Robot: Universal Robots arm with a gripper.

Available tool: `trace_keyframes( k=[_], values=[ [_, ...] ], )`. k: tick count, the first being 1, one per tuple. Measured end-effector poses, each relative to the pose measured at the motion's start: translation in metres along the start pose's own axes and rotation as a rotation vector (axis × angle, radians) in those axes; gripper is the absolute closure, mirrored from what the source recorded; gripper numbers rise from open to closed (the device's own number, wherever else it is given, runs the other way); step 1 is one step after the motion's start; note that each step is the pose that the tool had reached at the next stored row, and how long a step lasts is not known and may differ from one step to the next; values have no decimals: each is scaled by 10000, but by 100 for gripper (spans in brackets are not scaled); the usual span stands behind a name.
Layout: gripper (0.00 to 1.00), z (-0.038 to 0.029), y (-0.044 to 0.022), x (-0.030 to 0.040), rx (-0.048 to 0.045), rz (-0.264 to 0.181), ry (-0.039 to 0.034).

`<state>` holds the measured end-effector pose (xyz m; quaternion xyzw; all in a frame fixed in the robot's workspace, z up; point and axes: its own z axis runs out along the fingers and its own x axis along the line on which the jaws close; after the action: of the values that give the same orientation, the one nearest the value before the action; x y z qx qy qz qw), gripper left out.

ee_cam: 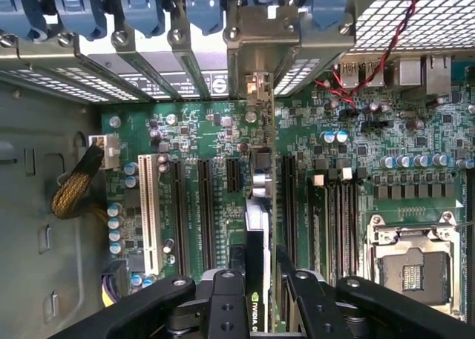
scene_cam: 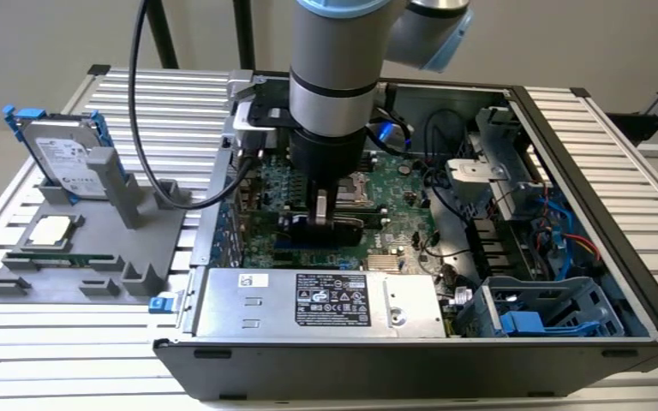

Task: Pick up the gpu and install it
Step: 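Insert the gpu into the slot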

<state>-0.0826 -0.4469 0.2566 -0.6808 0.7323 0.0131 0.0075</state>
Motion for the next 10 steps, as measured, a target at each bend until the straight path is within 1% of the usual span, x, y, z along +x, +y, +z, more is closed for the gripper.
trace_keyframes(
  k=[7, 10],
  values=[
    [100, 2, 5, -35, 10, -4, 4],
    [100, 14, 6, -36, 12, -4, 36]
  ],
)
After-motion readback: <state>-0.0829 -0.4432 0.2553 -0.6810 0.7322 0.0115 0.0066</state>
